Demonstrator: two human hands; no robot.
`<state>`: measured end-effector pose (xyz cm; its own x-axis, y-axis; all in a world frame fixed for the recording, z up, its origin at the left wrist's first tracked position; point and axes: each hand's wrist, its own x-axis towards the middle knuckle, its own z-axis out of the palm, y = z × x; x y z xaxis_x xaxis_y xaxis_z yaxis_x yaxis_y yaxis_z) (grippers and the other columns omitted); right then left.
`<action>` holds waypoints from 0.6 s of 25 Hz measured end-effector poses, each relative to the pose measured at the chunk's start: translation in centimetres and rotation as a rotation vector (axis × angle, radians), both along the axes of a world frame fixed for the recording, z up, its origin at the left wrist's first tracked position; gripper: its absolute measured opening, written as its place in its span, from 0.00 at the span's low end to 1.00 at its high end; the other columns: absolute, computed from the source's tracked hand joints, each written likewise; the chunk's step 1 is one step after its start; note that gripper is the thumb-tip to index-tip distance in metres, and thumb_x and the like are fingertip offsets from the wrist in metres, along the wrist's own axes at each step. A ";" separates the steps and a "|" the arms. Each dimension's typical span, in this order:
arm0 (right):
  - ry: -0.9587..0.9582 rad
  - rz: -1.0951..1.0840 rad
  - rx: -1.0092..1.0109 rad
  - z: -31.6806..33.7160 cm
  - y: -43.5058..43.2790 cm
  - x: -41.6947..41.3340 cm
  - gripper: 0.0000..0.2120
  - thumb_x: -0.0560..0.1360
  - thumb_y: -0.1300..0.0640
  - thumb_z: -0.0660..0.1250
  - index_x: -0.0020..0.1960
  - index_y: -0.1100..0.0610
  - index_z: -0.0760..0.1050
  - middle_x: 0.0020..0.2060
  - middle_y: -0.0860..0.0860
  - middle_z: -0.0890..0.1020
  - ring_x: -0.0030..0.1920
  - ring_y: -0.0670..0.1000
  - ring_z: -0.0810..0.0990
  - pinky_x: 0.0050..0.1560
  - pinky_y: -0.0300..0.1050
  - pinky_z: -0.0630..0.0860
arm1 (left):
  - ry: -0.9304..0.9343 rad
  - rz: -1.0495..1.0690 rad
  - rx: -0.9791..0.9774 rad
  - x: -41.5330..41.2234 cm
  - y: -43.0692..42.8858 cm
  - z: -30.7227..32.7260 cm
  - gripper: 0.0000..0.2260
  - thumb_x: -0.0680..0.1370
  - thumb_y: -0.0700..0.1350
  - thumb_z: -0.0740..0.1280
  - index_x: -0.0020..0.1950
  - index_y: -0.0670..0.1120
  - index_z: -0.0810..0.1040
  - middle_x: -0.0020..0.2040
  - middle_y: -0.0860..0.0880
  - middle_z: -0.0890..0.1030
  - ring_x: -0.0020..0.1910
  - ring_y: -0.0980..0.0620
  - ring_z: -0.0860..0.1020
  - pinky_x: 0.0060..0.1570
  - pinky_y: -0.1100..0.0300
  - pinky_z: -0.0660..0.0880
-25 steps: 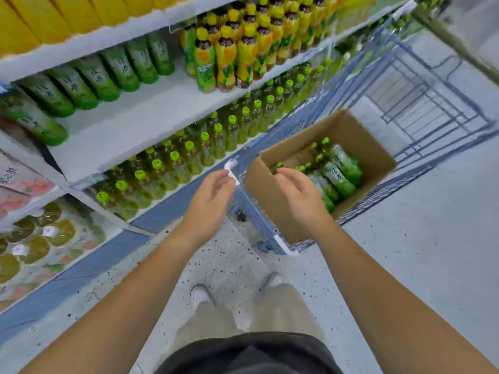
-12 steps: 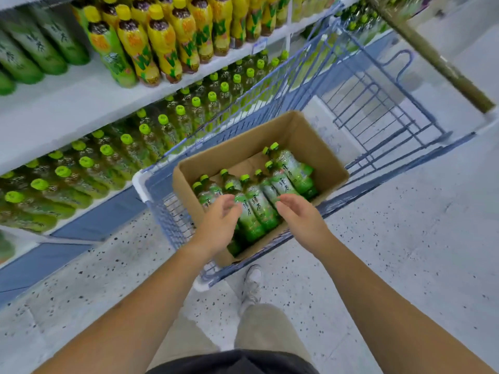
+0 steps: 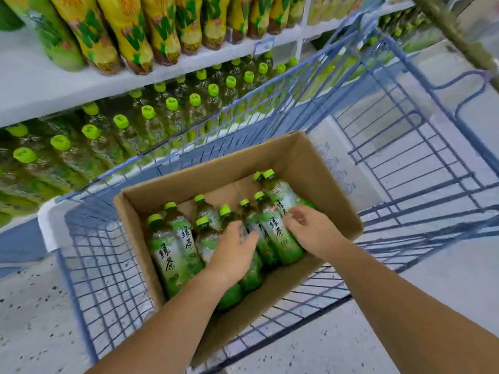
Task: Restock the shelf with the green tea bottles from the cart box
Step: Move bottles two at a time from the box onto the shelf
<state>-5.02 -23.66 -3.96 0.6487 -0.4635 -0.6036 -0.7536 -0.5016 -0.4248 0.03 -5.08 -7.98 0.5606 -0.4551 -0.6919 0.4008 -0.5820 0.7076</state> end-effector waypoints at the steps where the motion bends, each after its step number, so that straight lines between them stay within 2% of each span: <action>1: 0.021 0.015 -0.048 -1.1 -1.2 0.5 0.24 0.79 0.44 0.65 0.70 0.56 0.72 0.64 0.52 0.79 0.63 0.53 0.77 0.65 0.46 0.71 | 0.035 -0.015 -0.004 0.1 -1.4 -0.9 0.25 0.83 0.59 0.58 0.77 0.50 0.60 0.70 0.53 0.69 0.60 0.51 0.74 0.52 0.61 0.73; 2: 0.042 0.033 -0.096 -2.3 -2.5 0.9 0.26 0.79 0.45 0.66 0.72 0.57 0.71 0.65 0.54 0.78 0.63 0.54 0.77 0.64 0.46 0.71 | 0.067 -0.026 -0.006 0.1 -2.7 -2.2 0.23 0.83 0.58 0.58 0.75 0.50 0.61 0.65 0.52 0.71 0.55 0.50 0.75 0.48 0.60 0.73; 4: 0.091 0.075 -0.153 -4.7 -4.6 1.6 0.26 0.78 0.46 0.66 0.72 0.58 0.70 0.62 0.56 0.78 0.60 0.55 0.78 0.59 0.45 0.72 | 0.126 -0.050 0.015 -0.1 -5.1 -5.1 0.20 0.82 0.56 0.61 0.69 0.48 0.62 0.61 0.48 0.74 0.50 0.46 0.77 0.46 0.54 0.75; 5: 0.111 0.091 -0.152 -5.7 -5.4 1.9 0.24 0.78 0.48 0.67 0.70 0.59 0.71 0.60 0.56 0.79 0.57 0.55 0.79 0.54 0.45 0.73 | 0.150 -0.073 0.030 -0.2 -6.1 -6.1 0.17 0.82 0.54 0.62 0.66 0.49 0.61 0.59 0.47 0.75 0.47 0.46 0.77 0.42 0.54 0.73; 7: 0.147 0.112 -0.126 -7.2 -6.4 2.3 0.19 0.79 0.51 0.67 0.65 0.60 0.71 0.54 0.55 0.81 0.50 0.53 0.79 0.47 0.43 0.71 | 0.205 -0.100 0.062 -0.5 -7.7 -7.8 0.18 0.82 0.51 0.62 0.69 0.49 0.60 0.58 0.47 0.75 0.43 0.49 0.76 0.36 0.57 0.70; 8: 0.159 0.126 -0.120 -7.8 -6.7 2.5 0.17 0.79 0.52 0.68 0.64 0.59 0.71 0.53 0.54 0.80 0.48 0.52 0.78 0.45 0.42 0.69 | 0.209 -0.098 0.078 -0.8 -8.4 -8.5 0.18 0.82 0.51 0.63 0.67 0.48 0.61 0.57 0.45 0.76 0.43 0.49 0.76 0.37 0.57 0.70; 11: 0.187 0.162 -0.127 -9.4 -7.5 2.9 0.13 0.76 0.51 0.71 0.55 0.56 0.73 0.47 0.50 0.80 0.47 0.52 0.78 0.44 0.42 0.69 | 0.168 -0.041 0.118 -1.7 -10.2 -10.4 0.15 0.78 0.47 0.69 0.58 0.48 0.64 0.54 0.47 0.75 0.49 0.49 0.74 0.48 0.57 0.73; 13: 0.213 0.176 -0.148 -10.1 -8.1 3.3 0.14 0.73 0.48 0.73 0.52 0.57 0.78 0.42 0.50 0.82 0.43 0.51 0.80 0.38 0.43 0.72 | 0.174 0.050 0.114 -2.2 -11.2 -11.2 0.18 0.76 0.45 0.72 0.57 0.47 0.65 0.50 0.50 0.74 0.50 0.49 0.74 0.48 0.59 0.71; 15: 0.244 0.203 -0.181 -10.4 -8.6 3.8 0.14 0.70 0.47 0.74 0.48 0.56 0.80 0.37 0.49 0.81 0.36 0.47 0.78 0.32 0.41 0.71 | 0.197 0.158 0.081 -2.5 -11.9 -11.8 0.20 0.73 0.44 0.75 0.58 0.46 0.67 0.49 0.51 0.75 0.51 0.50 0.76 0.48 0.58 0.74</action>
<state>-1.18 -32.22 -14.35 0.5855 -0.4537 -0.6718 -0.6993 -0.7019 -0.1354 -2.47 -16.98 -19.78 0.4713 -0.3108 -0.8254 0.6166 -0.5530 0.5604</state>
